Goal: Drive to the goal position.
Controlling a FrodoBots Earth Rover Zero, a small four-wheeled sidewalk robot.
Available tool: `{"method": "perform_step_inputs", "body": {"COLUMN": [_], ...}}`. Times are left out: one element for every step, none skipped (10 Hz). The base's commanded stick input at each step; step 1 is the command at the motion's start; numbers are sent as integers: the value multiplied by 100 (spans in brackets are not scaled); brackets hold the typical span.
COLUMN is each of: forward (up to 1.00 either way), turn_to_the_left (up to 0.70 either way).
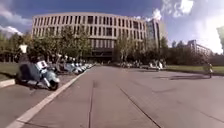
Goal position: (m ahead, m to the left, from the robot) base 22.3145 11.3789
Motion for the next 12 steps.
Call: {"method": "perform_step_inputs", "body": {"forward": [70, 70, 70, 70, 70, 70, 70, 70, 70, 70, 70, 70], "turn_to_the_left": [0, 0, 0, 0, 0, 0, 0, 0, 0, 0, 0, 0]}}
